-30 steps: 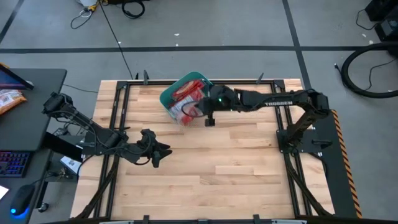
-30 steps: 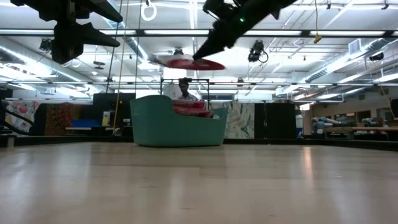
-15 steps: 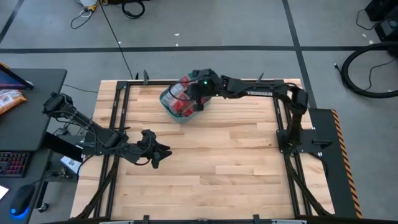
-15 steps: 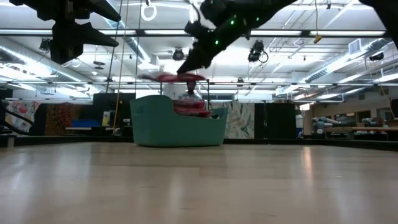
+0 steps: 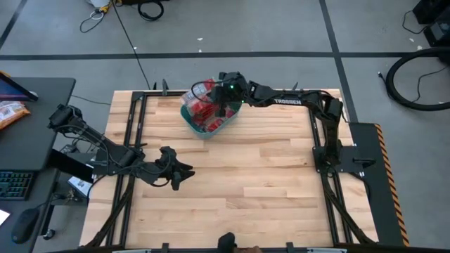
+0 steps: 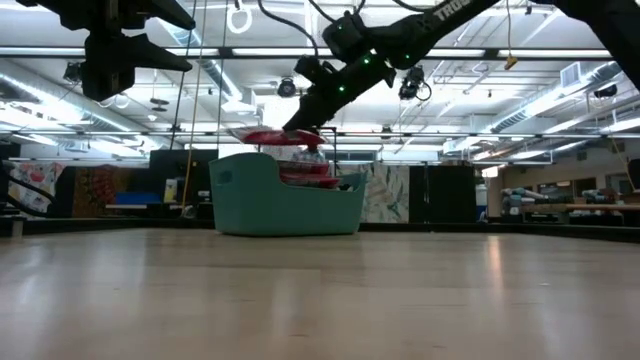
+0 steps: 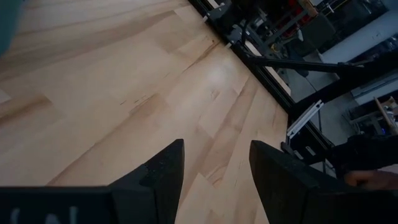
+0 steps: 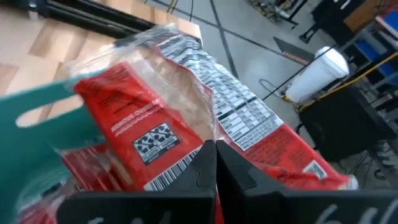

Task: Sort popcorn bags into baskets
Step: Put the red popcorn bag into the blue bin, then return to Home Position

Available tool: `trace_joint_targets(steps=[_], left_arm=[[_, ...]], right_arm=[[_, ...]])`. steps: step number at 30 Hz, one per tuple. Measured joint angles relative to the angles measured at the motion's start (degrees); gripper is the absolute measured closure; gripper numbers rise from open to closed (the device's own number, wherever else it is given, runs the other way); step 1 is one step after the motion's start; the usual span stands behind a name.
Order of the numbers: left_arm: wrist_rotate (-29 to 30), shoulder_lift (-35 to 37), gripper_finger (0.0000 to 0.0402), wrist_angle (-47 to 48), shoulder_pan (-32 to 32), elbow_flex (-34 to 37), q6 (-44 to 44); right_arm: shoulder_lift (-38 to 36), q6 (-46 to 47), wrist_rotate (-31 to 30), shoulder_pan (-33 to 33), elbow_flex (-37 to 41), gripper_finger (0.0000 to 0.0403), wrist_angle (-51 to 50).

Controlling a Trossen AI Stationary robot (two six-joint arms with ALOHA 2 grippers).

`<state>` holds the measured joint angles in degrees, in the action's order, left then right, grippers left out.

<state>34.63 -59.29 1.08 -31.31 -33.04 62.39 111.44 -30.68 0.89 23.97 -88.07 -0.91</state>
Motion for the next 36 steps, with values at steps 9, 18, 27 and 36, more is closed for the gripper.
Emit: trace_joint_targets(steps=[9, 18, 27, 36], left_arm=[[0.0, 0.0, 0.0216, -0.2, 0.0, 0.0, 0.0], [-1.7, 0.0, 0.0216, -0.5, 0.0, 0.0, 0.0], [-1.7, 0.0, 0.0216, -0.4, 0.0, 0.0, 0.0], [0.5, 0.0, 0.0216, -0.5, 0.0, 0.0, 0.1]], right_arm=[[3.6, 1.1, 4.2, 3.5, 0.2, 0.0399, -5.0], [5.9, 1.1, 5.6, 3.4, 0.1, 0.0397, -8.0], [5.3, 3.0, 3.2, 3.3, -1.4, 0.034, -9.5], [3.7, 7.5, 4.3, 2.3, -10.2, 0.0272, -21.5]])
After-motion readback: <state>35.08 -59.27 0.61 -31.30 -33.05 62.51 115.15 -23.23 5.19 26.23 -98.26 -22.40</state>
